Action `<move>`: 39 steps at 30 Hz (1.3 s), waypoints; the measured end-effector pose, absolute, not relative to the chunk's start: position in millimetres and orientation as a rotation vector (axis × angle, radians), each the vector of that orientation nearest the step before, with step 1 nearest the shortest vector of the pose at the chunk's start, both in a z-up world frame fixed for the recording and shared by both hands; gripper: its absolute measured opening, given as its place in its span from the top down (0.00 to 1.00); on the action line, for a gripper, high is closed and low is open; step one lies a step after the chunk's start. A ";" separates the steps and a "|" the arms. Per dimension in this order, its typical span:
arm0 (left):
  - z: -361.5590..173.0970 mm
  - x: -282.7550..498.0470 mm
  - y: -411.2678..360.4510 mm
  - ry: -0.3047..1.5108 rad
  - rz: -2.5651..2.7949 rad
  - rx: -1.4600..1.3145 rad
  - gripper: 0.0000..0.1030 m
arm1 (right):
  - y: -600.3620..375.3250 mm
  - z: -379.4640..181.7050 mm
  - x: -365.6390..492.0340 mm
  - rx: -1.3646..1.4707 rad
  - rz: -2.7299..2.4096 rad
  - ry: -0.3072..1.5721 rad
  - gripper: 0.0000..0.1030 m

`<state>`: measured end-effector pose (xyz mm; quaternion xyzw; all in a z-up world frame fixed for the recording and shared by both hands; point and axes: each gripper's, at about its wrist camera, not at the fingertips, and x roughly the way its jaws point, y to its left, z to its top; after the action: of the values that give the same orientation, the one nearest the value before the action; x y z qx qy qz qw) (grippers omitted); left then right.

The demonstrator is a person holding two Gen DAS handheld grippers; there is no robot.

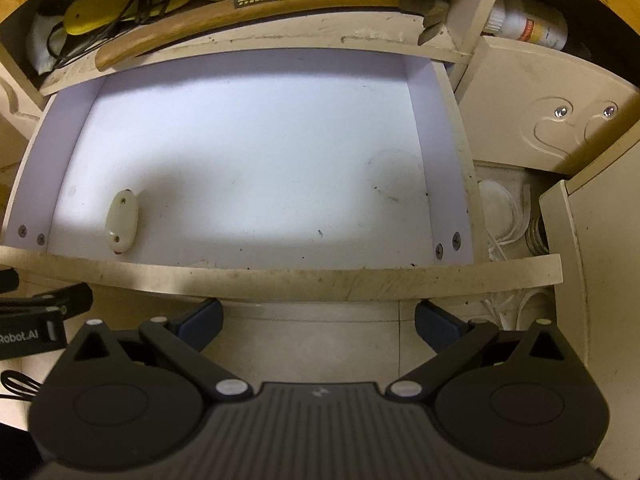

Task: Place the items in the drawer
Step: 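Push the drawer front inward with both tools to slide it shut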

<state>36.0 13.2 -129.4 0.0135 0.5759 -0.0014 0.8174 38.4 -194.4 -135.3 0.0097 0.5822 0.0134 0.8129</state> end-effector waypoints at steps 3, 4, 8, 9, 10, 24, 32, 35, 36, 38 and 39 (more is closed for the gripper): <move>-128.8 38.1 13.0 1.222 -0.002 0.031 0.01 | -194.7 -135.0 40.1 0.021 0.028 1.237 0.00; -128.8 38.9 12.9 1.220 -0.001 0.031 0.01 | -194.6 -134.8 40.9 0.020 0.027 1.236 0.00; -128.2 44.0 12.3 1.212 -0.001 0.033 0.01 | -194.6 -134.5 45.0 0.014 0.026 1.226 0.00; -128.1 45.3 12.1 1.210 -0.001 0.033 0.01 | -195.2 -134.4 46.3 0.013 0.026 1.224 0.00; -127.9 46.8 11.8 1.210 0.000 0.034 0.01 | -195.6 -134.2 48.0 0.013 0.025 1.222 0.00; -126.8 71.6 8.4 1.207 0.009 0.049 0.01 | -195.4 -134.2 72.9 0.005 0.016 1.211 0.00; -127.8 88.3 5.9 1.208 0.015 0.053 0.00 | -194.5 -136.7 90.8 -0.010 0.008 1.206 0.00; -127.9 95.2 5.7 1.205 0.014 0.051 0.00 | -193.8 -137.0 97.4 -0.012 0.006 1.200 0.00; -127.8 97.6 5.6 1.203 0.014 0.051 0.00 | -193.7 -136.8 99.2 -0.011 0.006 1.199 0.00; -127.4 102.6 5.5 1.200 0.012 0.051 0.00 | -193.4 -136.7 103.9 -0.010 0.005 1.196 0.00; -127.3 105.2 5.3 1.199 0.011 0.051 0.00 | -193.1 -136.6 106.3 -0.010 0.004 1.195 0.00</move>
<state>105.2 5.3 -127.3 0.0238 0.5641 0.0054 0.8254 106.3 -193.1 -136.6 -0.0045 0.5624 0.0019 0.8268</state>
